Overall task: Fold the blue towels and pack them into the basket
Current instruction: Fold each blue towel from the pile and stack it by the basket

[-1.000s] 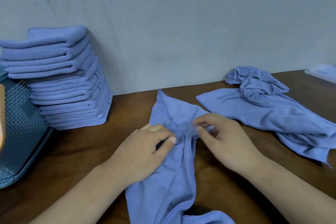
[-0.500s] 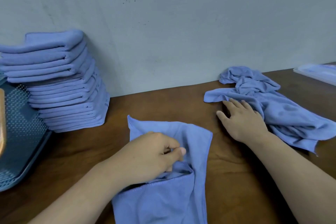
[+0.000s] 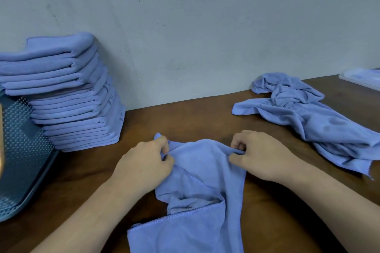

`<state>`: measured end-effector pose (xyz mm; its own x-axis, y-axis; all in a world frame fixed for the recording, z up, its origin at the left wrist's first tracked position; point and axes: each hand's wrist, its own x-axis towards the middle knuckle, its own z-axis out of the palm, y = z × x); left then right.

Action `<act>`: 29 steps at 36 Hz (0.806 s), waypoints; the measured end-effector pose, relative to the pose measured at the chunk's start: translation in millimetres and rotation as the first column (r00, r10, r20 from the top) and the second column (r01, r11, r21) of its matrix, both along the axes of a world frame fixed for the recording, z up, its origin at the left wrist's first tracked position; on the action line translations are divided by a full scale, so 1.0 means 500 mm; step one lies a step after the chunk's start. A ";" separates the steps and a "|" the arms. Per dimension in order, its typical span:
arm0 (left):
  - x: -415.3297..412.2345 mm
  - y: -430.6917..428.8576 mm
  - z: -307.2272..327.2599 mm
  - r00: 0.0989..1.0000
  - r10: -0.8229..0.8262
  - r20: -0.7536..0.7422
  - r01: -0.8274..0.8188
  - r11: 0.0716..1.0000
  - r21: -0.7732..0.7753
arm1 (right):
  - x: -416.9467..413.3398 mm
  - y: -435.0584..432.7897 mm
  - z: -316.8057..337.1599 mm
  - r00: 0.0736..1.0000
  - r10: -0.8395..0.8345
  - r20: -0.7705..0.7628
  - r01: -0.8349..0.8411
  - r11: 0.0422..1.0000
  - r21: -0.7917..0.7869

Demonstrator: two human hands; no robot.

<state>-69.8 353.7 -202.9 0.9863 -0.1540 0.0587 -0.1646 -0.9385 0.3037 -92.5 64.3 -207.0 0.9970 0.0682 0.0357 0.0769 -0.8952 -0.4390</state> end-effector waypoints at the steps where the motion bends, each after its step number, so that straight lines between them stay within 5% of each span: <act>1: 0.003 0.002 0.001 1.000 -0.014 -0.011 0.013 0.998 -0.067 | 0.003 -0.003 -0.001 1.000 -0.025 0.017 0.025 1.000 0.007; 8: 0.026 0.014 -0.001 0.997 0.046 0.064 -0.003 0.831 -0.557 | 0.054 -0.046 -0.026 0.933 -0.274 0.233 0.206 0.939 0.277; 12: 0.044 0.036 -0.027 0.992 0.107 0.070 -0.061 0.880 -0.472 | 0.053 -0.043 -0.036 0.927 -0.239 0.289 0.101 0.901 0.421; 18: 0.050 0.044 -0.032 0.979 0.126 0.157 -0.068 0.941 -0.333 | 0.008 -0.004 -0.030 0.958 0.040 0.284 -0.068 0.993 0.091; 22: 0.031 0.027 -0.035 0.956 -0.153 0.251 0.214 0.947 -0.241 | -0.004 0.014 -0.044 0.989 0.059 0.134 -0.036 0.986 -0.164; 25: 0.006 -0.003 -0.037 0.894 -0.391 0.218 0.435 0.876 -0.210 | 0.009 0.009 -0.049 0.992 0.105 0.065 -0.098 0.990 -0.102; 29: -0.002 -0.028 -0.054 0.873 -0.473 0.117 0.487 0.855 -0.179 | 0.043 -0.014 -0.051 0.990 0.130 0.052 -0.124 0.988 -0.093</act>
<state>-70.6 339.9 -229.8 0.7851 -0.5859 0.2007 -0.6058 -0.6591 0.4456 -70.8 57.3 -232.7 0.9765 0.1996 0.0814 0.2155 -0.9121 -0.3488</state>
